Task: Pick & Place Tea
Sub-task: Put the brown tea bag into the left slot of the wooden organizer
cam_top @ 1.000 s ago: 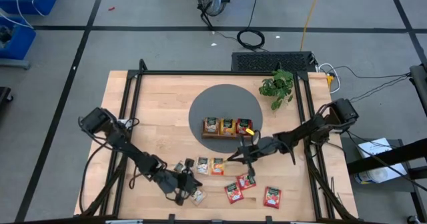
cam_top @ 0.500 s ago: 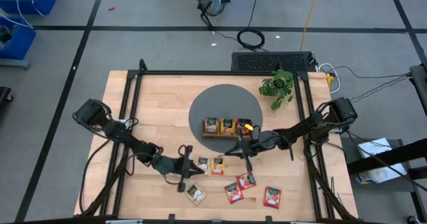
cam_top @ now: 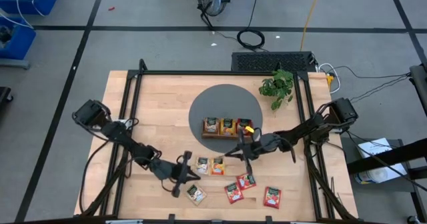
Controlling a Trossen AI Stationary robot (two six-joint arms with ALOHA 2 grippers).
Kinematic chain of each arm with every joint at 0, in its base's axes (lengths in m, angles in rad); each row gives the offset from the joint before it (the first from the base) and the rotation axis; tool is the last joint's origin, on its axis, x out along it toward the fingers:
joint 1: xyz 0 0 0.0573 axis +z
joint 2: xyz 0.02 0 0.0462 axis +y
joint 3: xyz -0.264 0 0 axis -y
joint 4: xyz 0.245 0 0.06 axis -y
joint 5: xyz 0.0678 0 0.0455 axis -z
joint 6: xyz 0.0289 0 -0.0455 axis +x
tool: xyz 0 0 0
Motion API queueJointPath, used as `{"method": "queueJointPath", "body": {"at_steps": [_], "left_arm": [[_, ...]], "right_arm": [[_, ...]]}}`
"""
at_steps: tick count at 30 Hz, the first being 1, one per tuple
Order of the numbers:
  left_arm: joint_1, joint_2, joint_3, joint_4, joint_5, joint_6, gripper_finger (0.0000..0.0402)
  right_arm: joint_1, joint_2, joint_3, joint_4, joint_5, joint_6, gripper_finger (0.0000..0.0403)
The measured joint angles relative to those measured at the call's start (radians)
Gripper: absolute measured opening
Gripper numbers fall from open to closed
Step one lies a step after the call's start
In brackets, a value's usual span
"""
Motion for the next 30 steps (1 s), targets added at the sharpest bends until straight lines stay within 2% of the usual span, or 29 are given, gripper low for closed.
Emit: {"method": "queueJointPath", "body": {"at_steps": [2, 6, 14, 19, 23, 27, 30], "left_arm": [[-0.013, 0.000, 0.000, -0.007, 0.000, 0.048, 0.0013], [-0.016, 0.000, 0.000, -0.019, -0.001, 0.139, 0.0004], [0.021, 0.000, 0.000, -0.083, -0.002, 0.135, 0.0033], [0.033, 0.000, 0.000, -0.094, -0.003, 0.130, 0.0032], [0.027, -0.006, 0.000, -0.109, -0.003, 0.127, 0.0018], [0.007, -0.053, 0.000, -0.160, -0.003, 0.115, 0.0004], [-0.014, -0.094, 0.000, -0.207, -0.003, 0.095, 0.0012]], "right_arm": [[-0.001, 0.000, 0.000, -0.014, 0.053, 0.002, 0.0000], [-0.024, 0.000, 0.000, -0.014, 0.052, -0.016, 0.0000], [-0.074, 0.000, 0.000, -0.004, 0.050, -0.003, 0.0000], [-0.100, 0.000, 0.032, 0.027, 0.046, 0.029, 0.0000], [-0.132, 0.000, 0.132, -0.109, 0.015, 0.024, 0.0000], [-0.194, 0.000, 0.243, -0.320, 0.047, -0.034, 0.0000], [-0.260, 0.000, 0.293, -0.478, 0.082, -0.045, 0.0000]]}}
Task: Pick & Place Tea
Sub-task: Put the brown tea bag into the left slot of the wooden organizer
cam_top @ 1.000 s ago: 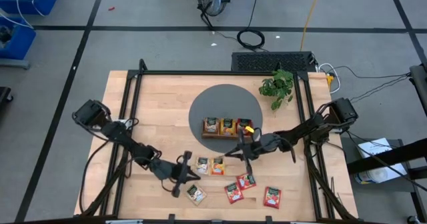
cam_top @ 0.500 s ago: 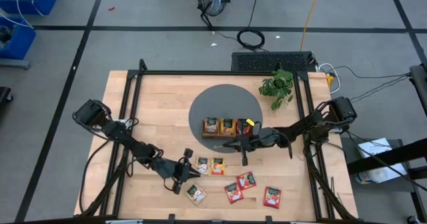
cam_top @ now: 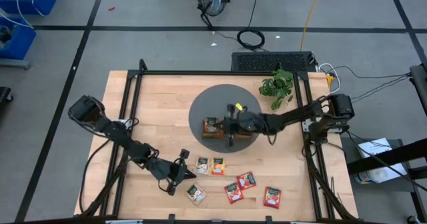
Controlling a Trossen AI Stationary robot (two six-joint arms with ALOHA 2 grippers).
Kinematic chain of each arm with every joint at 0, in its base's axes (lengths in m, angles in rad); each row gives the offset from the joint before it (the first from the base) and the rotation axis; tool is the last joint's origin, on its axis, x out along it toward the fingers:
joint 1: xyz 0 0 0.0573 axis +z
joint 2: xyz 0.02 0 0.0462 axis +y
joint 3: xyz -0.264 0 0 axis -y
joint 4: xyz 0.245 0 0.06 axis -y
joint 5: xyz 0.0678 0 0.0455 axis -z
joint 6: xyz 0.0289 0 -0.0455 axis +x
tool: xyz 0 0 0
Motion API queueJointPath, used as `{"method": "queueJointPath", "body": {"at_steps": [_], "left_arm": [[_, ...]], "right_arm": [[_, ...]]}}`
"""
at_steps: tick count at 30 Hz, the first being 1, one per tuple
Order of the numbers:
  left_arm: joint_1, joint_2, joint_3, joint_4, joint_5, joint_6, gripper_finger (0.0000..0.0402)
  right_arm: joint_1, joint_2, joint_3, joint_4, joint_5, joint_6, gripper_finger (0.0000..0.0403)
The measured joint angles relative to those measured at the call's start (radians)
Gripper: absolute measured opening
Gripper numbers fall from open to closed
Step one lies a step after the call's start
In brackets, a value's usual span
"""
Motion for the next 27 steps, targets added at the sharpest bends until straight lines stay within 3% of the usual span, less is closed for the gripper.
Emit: {"method": "queueJointPath", "body": {"at_steps": [3, 8, 16, 27], "left_arm": [[-0.015, -0.008, 0.001, -0.006, 0.000, -0.007, 0.0026], [-0.023, -0.010, 0.000, -0.013, -0.028, 0.015, 0.0029], [-0.008, -0.010, 0.000, -0.017, -0.051, 0.014, 0.0004], [0.001, -0.010, 0.000, -0.015, -0.051, -0.013, 0.0036]], "right_arm": [[-0.070, 0.001, 0.004, -0.048, -0.012, 0.034, 0.0000], [-0.137, 0.020, 0.004, -0.046, -0.129, 0.134, 0.0000], [-0.106, 0.026, 0.004, -0.045, -0.140, 0.148, 0.0000], [-0.096, 0.102, 0.005, -0.017, -0.135, 0.174, 0.0000]]}}
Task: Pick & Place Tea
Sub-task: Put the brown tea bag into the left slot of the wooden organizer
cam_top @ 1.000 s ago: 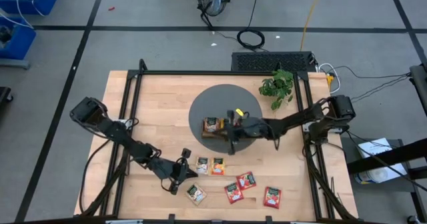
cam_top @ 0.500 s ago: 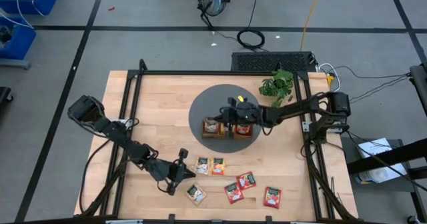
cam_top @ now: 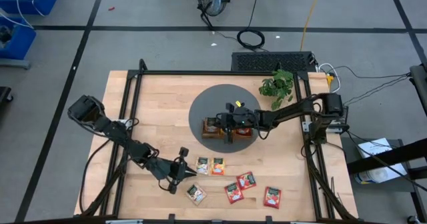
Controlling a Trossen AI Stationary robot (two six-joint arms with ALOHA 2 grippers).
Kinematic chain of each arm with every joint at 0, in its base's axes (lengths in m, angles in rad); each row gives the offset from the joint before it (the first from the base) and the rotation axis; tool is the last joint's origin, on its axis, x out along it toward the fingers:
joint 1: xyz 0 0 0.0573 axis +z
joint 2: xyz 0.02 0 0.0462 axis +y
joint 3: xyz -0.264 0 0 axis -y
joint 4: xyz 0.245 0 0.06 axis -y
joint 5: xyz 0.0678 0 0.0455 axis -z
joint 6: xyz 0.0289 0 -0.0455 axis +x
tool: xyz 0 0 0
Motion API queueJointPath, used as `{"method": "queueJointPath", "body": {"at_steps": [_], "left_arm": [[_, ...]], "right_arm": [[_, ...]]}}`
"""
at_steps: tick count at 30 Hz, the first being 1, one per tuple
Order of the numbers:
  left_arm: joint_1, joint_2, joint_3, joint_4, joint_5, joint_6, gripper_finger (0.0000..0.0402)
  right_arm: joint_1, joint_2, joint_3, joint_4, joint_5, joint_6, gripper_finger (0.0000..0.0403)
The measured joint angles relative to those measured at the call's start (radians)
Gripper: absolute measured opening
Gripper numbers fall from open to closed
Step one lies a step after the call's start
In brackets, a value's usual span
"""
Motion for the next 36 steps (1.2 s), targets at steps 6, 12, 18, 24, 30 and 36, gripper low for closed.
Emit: {"method": "queueJointPath", "body": {"at_steps": [6, 12, 18, 24, 30, 36], "left_arm": [[0.000, 0.000, 0.000, -0.002, 0.000, -0.002, 0.0024], [0.000, 0.000, 0.000, -0.002, 0.000, 0.001, 0.0004], [0.000, 0.000, 0.000, -0.001, -0.015, 0.003, 0.0024], [0.001, 0.000, 0.000, 0.001, -0.041, -0.003, 0.0041], [0.001, 0.000, 0.000, 0.001, -0.041, -0.005, 0.0042], [0.001, 0.000, 0.000, 0.001, -0.042, -0.008, 0.0042]], "right_arm": [[0.000, 0.015, 0.000, 0.011, 0.003, 0.008, 0.0000], [0.000, 0.015, 0.000, -0.011, 0.003, 0.016, 0.0000], [-0.003, 0.015, 0.000, -0.066, 0.000, 0.049, 0.0000], [-0.012, 0.015, 0.000, -0.084, -0.001, 0.075, 0.0000], [-0.012, 0.015, 0.000, -0.066, -0.001, 0.074, 0.0000], [0.002, 0.015, 0.000, -0.043, -0.001, 0.078, 0.0008]]}}
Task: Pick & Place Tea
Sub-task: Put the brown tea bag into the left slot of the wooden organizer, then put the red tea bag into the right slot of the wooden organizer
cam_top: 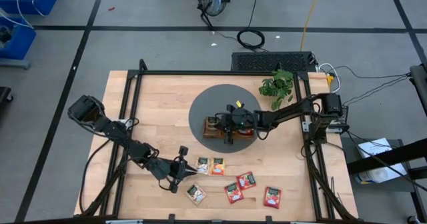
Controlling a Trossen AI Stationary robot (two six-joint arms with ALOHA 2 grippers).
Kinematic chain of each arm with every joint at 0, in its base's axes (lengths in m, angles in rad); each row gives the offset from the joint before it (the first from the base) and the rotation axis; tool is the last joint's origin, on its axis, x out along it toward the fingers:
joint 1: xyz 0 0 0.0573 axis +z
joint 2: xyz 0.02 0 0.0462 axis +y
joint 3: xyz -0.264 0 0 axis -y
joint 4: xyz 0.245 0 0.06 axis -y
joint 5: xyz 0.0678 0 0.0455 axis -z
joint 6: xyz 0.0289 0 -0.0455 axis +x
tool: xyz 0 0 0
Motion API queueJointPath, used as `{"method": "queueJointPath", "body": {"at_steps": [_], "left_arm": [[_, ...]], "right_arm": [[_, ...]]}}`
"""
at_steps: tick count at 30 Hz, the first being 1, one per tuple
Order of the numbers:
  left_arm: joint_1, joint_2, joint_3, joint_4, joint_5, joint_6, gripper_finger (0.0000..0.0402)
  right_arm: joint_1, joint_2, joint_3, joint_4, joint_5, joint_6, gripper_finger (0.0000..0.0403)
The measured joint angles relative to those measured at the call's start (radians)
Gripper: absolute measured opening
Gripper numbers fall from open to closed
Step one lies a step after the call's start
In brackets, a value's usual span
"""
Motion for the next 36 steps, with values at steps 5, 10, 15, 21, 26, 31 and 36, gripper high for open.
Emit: {"method": "queueJointPath", "body": {"at_steps": [5, 10, 15, 21, 26, 31, 36], "left_arm": [[0.000, 0.000, 0.000, 0.000, 0.000, 0.000, 0.0042], [0.000, 0.000, 0.000, 0.000, 0.000, 0.000, 0.0042], [0.000, 0.000, 0.000, -0.003, 0.000, -0.003, 0.0042], [0.019, 0.000, 0.000, -0.004, -0.002, 0.019, 0.0042], [0.055, 0.000, 0.000, -0.003, -0.002, -0.095, 0.0042], [0.088, 0.005, 0.000, 0.000, -0.005, -0.154, 0.0042], [0.137, 0.005, 0.000, 0.000, -0.010, -0.221, 0.0042]], "right_arm": [[0.000, 0.000, 0.000, 0.002, 0.000, 0.015, 0.0052], [0.005, -0.001, 0.000, 0.067, -0.001, 0.018, 0.0101], [0.046, -0.063, 0.047, -0.020, 0.055, 0.048, 0.0109], [0.145, -0.114, 0.264, -0.508, 0.311, 0.033, 0.0058], [0.252, -0.114, 0.365, -0.689, 0.315, 0.018, 0.0005], [0.360, -0.114, 0.413, -0.761, 0.321, 0.066, 0.0002], [0.446, -0.113, 0.441, -0.801, 0.399, 0.062, 0.0003]]}}
